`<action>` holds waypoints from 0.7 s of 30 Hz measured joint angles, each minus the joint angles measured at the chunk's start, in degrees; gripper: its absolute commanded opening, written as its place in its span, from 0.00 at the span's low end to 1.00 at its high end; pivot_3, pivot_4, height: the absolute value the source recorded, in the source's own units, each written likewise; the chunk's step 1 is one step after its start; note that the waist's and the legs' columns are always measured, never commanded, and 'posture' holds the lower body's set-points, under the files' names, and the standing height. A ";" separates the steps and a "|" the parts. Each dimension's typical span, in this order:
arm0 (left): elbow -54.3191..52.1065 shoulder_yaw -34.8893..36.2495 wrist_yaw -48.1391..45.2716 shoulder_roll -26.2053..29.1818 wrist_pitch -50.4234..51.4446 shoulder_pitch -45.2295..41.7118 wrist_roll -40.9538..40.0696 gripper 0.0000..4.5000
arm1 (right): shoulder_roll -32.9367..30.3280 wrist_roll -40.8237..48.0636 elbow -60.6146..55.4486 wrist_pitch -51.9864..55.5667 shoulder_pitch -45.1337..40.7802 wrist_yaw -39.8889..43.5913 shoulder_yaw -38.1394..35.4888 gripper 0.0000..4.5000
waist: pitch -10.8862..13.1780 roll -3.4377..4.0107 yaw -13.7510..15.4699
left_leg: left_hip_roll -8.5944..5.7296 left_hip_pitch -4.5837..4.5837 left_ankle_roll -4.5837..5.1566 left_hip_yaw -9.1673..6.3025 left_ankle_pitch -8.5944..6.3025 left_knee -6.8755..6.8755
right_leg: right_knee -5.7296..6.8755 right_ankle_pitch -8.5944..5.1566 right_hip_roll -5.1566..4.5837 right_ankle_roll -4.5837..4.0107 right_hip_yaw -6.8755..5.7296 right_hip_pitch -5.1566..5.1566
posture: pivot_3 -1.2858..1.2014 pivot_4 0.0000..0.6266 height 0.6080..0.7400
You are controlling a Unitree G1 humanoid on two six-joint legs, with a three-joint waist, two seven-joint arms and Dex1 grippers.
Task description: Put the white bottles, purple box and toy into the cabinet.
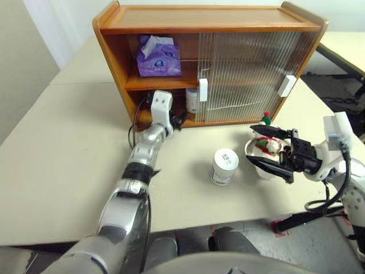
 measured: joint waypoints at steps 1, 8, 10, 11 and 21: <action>-3.12 -0.22 -0.64 0.72 1.39 1.82 -0.09 0.91 | 0.07 0.36 0.00 0.40 -0.10 -0.55 -0.37 1.00 | 0.00 0.00 0.02 | 0.00 -0.06 -0.02 0.00 0.01 -0.01 | 0.00 -0.04 0.00 -0.01 0.00 -0.08 | 0.45 0.00 1.00; -22.11 -2.49 -12.68 9.26 3.85 15.07 -4.56 1.00 | 0.95 2.45 0.73 2.08 -0.21 -1.22 -1.73 1.00 | -0.06 0.08 0.32 | 0.12 -0.40 -0.23 -0.35 -0.15 0.01 | 0.01 0.09 -0.03 -0.51 -0.02 -0.44 | 0.45 0.00 1.00; -23.96 -3.37 -16.44 11.30 3.83 17.12 -5.96 1.00 | 0.84 2.37 1.65 2.00 -0.21 -0.05 -2.38 1.00 | -0.06 0.09 0.64 | 0.15 -0.44 0.01 -0.72 -0.33 -0.01 | 0.03 0.01 -0.04 -0.70 -0.03 -0.50 | 0.46 0.00 1.00; -24.75 -3.86 -18.80 12.75 3.69 18.03 -6.78 1.00 | 0.68 2.26 2.46 1.88 -0.17 0.83 -2.47 1.00 | -0.06 0.09 0.73 | 0.17 -0.44 0.00 -0.82 -0.34 -0.01 | 0.06 -0.01 -0.05 -0.77 -0.05 -0.50 | 0.46 0.00 1.00; -25.39 -11.39 -33.52 15.19 -0.59 18.56 -9.43 1.00 | 0.66 -0.12 6.19 -1.84 1.46 6.17 -2.61 1.00 | -0.16 0.28 1.05 | 0.49 -0.43 0.05 -1.11 -0.48 0.04 | 0.30 0.03 -0.08 -1.04 -0.07 -0.51 | 0.45 0.00 1.00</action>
